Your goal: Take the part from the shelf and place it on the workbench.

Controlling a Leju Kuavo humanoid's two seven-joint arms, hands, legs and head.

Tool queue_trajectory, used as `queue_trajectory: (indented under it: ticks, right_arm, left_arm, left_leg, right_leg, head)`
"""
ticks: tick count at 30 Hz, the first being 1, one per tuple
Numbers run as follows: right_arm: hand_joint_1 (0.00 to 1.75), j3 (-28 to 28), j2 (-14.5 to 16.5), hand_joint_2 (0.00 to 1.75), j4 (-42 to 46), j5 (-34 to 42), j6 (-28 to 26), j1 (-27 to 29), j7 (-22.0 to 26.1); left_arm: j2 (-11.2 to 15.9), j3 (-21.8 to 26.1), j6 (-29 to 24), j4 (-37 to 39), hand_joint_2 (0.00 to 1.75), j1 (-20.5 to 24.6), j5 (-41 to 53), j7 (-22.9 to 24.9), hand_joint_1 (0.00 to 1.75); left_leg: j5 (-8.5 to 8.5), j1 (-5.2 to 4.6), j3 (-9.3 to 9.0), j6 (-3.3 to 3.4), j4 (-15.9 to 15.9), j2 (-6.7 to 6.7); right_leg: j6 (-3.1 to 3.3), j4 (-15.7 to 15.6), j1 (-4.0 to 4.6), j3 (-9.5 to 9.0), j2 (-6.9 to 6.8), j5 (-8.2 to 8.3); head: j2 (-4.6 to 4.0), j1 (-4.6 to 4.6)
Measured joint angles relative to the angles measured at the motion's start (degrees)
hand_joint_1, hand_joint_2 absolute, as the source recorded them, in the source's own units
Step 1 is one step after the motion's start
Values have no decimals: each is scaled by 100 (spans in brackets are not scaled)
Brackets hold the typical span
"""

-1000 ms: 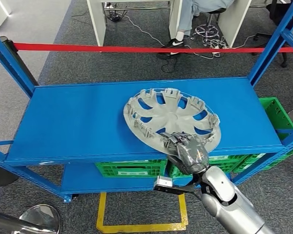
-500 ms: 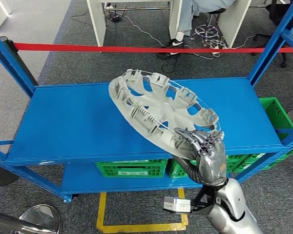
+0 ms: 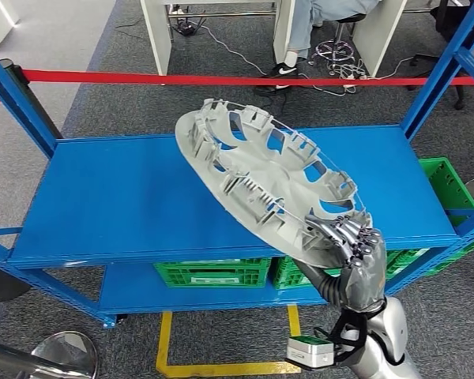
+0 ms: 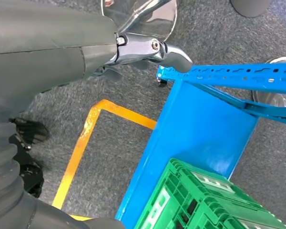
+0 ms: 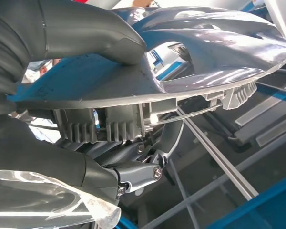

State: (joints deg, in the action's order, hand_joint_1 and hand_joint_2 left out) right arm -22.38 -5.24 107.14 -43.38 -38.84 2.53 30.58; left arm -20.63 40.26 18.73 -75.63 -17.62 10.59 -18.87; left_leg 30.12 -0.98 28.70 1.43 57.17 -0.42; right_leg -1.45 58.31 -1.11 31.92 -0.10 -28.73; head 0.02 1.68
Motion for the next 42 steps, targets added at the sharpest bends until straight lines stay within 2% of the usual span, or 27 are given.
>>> queue_trajectory:
  ticks: [5,10,13,14,15,16,18,19,20,21,22,24,25,26,28,29,31,33,34,35,36,38,39,40,42]
  right_arm:
    - [175,-54,-8,175,10,350,0,-20,-205]
    - [175,-238,-67,175,10,743,-5,-79,-261]
    - [175,-284,-83,175,13,772,-7,-80,-239]
    - [175,-291,-92,175,15,773,-8,-82,-234]
    - [175,-296,-104,175,18,773,-9,-85,-228]
    - [175,-299,-116,175,21,767,-11,-84,-218]
    - [175,-301,-128,175,26,743,-13,-60,-185]
    - [175,-299,-131,175,27,723,-13,-40,-168]
    - [175,-292,-132,175,30,702,-13,-22,-145]
    - [175,-281,-132,175,38,682,-13,-7,-120]
    - [175,-268,-132,175,57,664,-13,6,-93]
    - [175,-244,-132,175,113,639,-14,29,-48]
    - [175,-235,-132,175,146,623,-15,41,-35]
    - [175,-223,-132,175,171,598,-16,51,-14]
    - [175,-161,-125,175,221,535,-17,81,93]
    - [175,-115,-116,175,247,504,-17,100,176]
    - [175,-20,-88,175,308,455,-18,143,322]
    - [175,64,-57,175,356,427,-19,179,416]
    - [175,107,-41,175,374,424,-20,202,461]
    - [175,151,-24,175,392,422,-20,228,505]
    - [175,194,-8,175,409,418,-20,253,541]
    - [175,263,22,175,448,405,-20,289,578]
    - [175,291,33,175,466,400,-20,298,585]
    - [175,316,45,175,482,395,-20,304,593]
    - [175,360,67,175,509,387,-20,324,614]
  left_arm:
    - [-2,-11,9,0,175,11,134,-107,0]
    - [0,-63,-156,-7,175,22,322,-270,0]
    - [-4,-95,-212,-31,175,24,384,-328,0]
    - [-7,-107,-227,-40,175,26,405,-350,0]
    - [-10,-119,-245,-46,175,28,430,-376,0]
    - [-14,-134,-267,-49,175,29,459,-406,0]
    - [-15,-164,-315,-51,175,26,498,-450,0]
    - [-16,-179,-337,-52,175,24,508,-459,0]
    - [-15,-197,-352,-60,175,24,524,-472,0]
    - [-16,-216,-364,-71,175,25,542,-489,0]
    - [-16,-238,-369,-85,175,27,562,-507,0]
    - [-15,-274,-372,-123,175,34,592,-534,0]
    - [-14,-287,-373,-143,175,39,601,-538,0]
    - [-11,-299,-374,-160,175,42,607,-541,0]
    - [-3,-326,-377,-178,175,49,616,-557,0]
    - [2,-342,-380,-181,175,53,619,-568,0]
    - [13,-372,-399,-185,175,68,620,-586,0]
    - [27,-414,-428,-185,175,84,612,-590,0]
    - [38,-445,-448,-184,175,89,604,-592,0]
    - [51,-482,-469,-181,175,93,592,-595,0]
    - [66,-520,-492,-179,175,96,581,-598,0]
    - [92,-587,-520,-177,175,109,563,-606,0]
    - [103,-617,-525,-177,175,121,559,-612,0]
    - [112,-640,-532,-176,175,131,555,-620,0]
    - [129,-679,-554,-169,175,144,546,-636,0]
  left_leg:
    - [2,-4,1,3,7,0]
    - [18,-31,13,42,34,0]
    - [-55,-20,4,108,-40,6]
    - [-100,-3,-9,138,-91,12]
    - [-140,14,-21,163,-134,19]
    - [-160,25,-25,177,-159,26]
    - [-164,23,-14,184,-159,27]
    - [-163,22,-15,183,-157,27]
    - [-160,24,-16,180,-152,26]
    - [-152,27,-20,169,-142,24]
    - [-135,30,-19,150,-121,20]
    - [-95,15,18,92,-55,10]
    - [-85,6,42,64,-18,6]
    - [-88,-1,70,39,7,5]
    - [-74,-2,114,-15,54,4]
    - [3,1,153,-55,121,7]
    - [357,30,317,-142,551,11]
    - [765,76,560,-202,1255,14]
    - [850,93,624,-218,1495,14]
    - [826,105,607,-222,1556,14]
    - [694,111,486,-216,1395,14]
    - [351,109,35,-169,621,14]
    - [246,99,-171,-142,244,11]
    - [195,85,-292,-117,-3,7]
    - [153,50,-317,-71,-136,-1]
  right_leg:
    - [-3,-6,-4,-1,2,3]
    - [-41,-28,-32,-2,1,23]
    - [-107,-65,-34,-4,5,40]
    - [-124,-10,-23,28,8,-20]
    - [-132,160,-14,105,10,-141]
    - [-132,467,-8,245,11,-328]
    - [-142,1267,-3,593,10,-656]
    - [-148,1526,-4,714,10,-695]
    - [-152,1563,-7,739,8,-614]
    - [-152,1358,-11,655,4,-426]
    - [-148,981,-17,491,1,-196]
    - [-120,321,-11,146,4,71]
    - [-99,154,-6,61,9,97]
    - [-69,114,4,36,15,64]
    - [1,65,-11,75,18,56]
    - [42,50,-23,92,14,61]
    - [114,32,-43,137,-2,99]
    - [154,34,-33,197,-18,142]
    - [160,35,-26,230,-24,169]
    - [159,36,-22,266,-28,198]
    - [153,37,-18,300,-28,231]
    - [124,38,-12,361,-21,300]
    - [97,38,-8,387,-17,338]
    - [61,31,-7,406,-15,381]
    - [-24,-2,-15,424,-16,479]
  head:
    - [0,-1]
    - [0,-4]
    - [0,-5]
    - [0,0]
    - [0,5]
    - [0,8]
    - [0,7]
    - [0,7]
    - [0,7]
    - [0,8]
    - [0,9]
    - [0,5]
    - [0,1]
    - [0,-3]
    - [0,-9]
    - [0,-16]
    - [0,-29]
    - [0,-33]
    - [0,-33]
    - [0,-33]
    - [0,-34]
    - [0,-33]
    - [0,-30]
    - [0,-28]
    - [0,-31]
